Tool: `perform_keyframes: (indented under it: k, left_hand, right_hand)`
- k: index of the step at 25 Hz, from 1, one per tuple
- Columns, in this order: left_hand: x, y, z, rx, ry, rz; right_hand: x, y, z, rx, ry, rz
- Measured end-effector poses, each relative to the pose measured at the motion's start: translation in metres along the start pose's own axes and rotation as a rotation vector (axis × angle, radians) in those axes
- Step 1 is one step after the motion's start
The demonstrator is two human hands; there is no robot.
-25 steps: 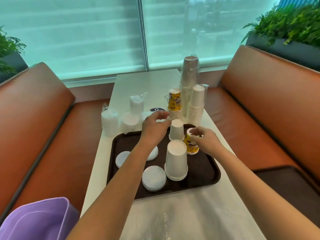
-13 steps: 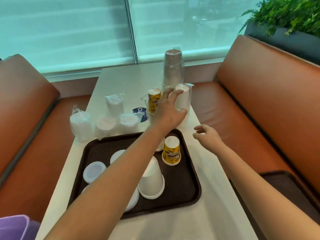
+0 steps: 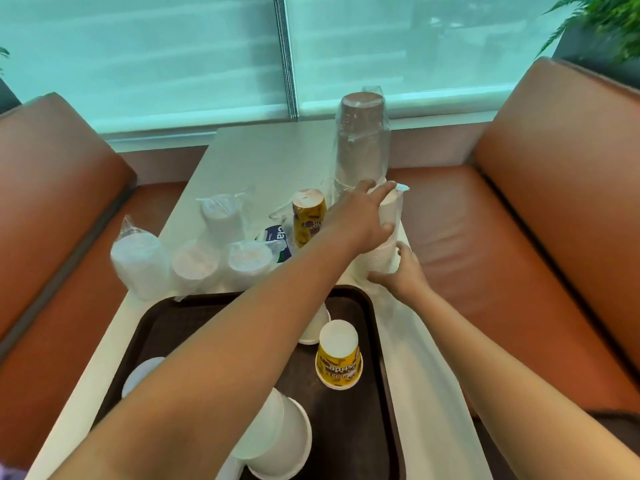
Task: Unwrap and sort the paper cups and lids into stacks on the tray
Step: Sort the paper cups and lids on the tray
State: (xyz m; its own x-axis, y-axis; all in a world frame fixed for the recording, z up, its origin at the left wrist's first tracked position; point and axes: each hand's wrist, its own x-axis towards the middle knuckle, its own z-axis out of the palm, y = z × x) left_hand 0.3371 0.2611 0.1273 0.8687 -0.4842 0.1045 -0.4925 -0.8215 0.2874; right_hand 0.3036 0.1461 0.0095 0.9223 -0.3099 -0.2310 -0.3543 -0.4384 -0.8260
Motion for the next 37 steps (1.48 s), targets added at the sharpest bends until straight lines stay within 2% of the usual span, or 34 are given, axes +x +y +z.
perform_keyframes:
  k: [6, 13, 18, 21, 26, 32, 37]
  left_hand:
    - [0.006, -0.004, 0.009, 0.096, 0.001, 0.026]
    - [0.0, -0.008, 0.012, -0.063, 0.04, -0.046]
    - [-0.02, -0.008, -0.002, -0.245, 0.065, -0.015]
    - [-0.049, -0.005, -0.022, -0.349, 0.155, -0.012]
    - [-0.117, 0.003, -0.066, -0.567, 0.349, 0.01]
    - [-0.197, -0.002, -0.096, -0.59, 0.318, 0.008]
    - [-0.243, -0.003, -0.092, -0.605, 0.228, 0.034]
  right_hand:
    - [0.027, 0.015, 0.028, 0.075, -0.007, 0.046]
    - [0.024, 0.022, 0.034, 0.19, 0.092, 0.005]
    - [0.003, 0.023, 0.014, 0.273, 0.194, -0.145]
    - [-0.03, 0.005, -0.009, 0.228, 0.231, -0.211]
    - [-0.122, -0.033, -0.025, 0.254, 0.192, -0.301]
    - [-0.216, -0.047, 0.024, 0.342, 0.085, -0.366]
    - [-0.265, -0.042, 0.057, 0.459, 0.093, -0.361]
